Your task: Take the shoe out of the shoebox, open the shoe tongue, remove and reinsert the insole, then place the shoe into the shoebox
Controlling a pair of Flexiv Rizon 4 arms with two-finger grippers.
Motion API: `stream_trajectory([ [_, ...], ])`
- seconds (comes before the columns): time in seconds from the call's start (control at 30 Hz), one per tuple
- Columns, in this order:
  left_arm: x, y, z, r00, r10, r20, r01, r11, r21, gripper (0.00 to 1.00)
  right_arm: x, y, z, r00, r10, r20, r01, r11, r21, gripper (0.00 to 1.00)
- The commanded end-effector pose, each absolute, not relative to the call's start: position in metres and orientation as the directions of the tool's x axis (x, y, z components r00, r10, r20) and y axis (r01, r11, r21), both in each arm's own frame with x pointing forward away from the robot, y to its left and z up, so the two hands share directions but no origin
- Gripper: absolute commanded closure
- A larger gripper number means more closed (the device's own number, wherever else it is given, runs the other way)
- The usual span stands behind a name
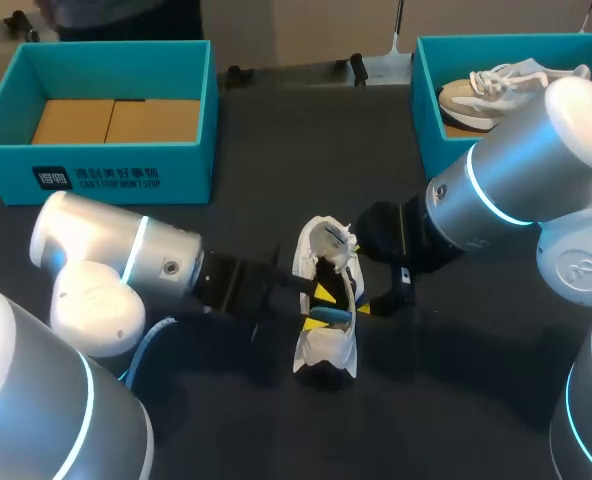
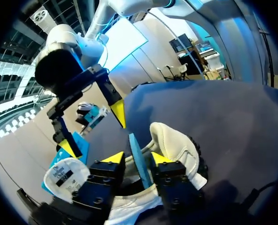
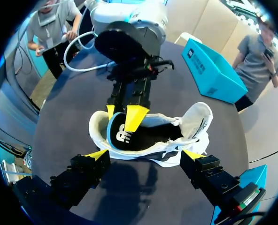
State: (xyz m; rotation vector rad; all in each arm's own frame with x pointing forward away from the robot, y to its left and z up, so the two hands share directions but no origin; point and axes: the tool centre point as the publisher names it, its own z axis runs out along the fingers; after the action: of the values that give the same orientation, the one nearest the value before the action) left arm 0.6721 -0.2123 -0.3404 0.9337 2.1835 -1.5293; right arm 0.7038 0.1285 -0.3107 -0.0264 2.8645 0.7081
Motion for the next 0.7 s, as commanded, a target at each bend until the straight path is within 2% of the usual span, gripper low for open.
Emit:
stream_trajectory([
  [0.03, 0.665, -0.199, -0.329, -0.734, 0.321, -0.599, 0.67, 0.2, -0.715, 0.5, 0.703, 0.129, -0.312, -0.981, 0.03, -0.19, -0.062, 0.886, 0.46, 0.0],
  [0.4, 0.669, -0.192, -0.303, -0.717, 0.317, -0.62, 0.688, 0.182, -0.703, 0.51, 0.703, 0.129, -0.312, -0.981, 0.03, -0.19, -0.062, 0.886, 0.46, 0.0],
  [0.7, 0.67, -0.182, -0.283, -0.662, 0.434, -0.611, 0.726, 0.17, -0.666, 0.49, 0.703, 0.129, -0.312, -0.981, 0.03, -0.19, -0.062, 0.886, 0.46, 0.0],
])
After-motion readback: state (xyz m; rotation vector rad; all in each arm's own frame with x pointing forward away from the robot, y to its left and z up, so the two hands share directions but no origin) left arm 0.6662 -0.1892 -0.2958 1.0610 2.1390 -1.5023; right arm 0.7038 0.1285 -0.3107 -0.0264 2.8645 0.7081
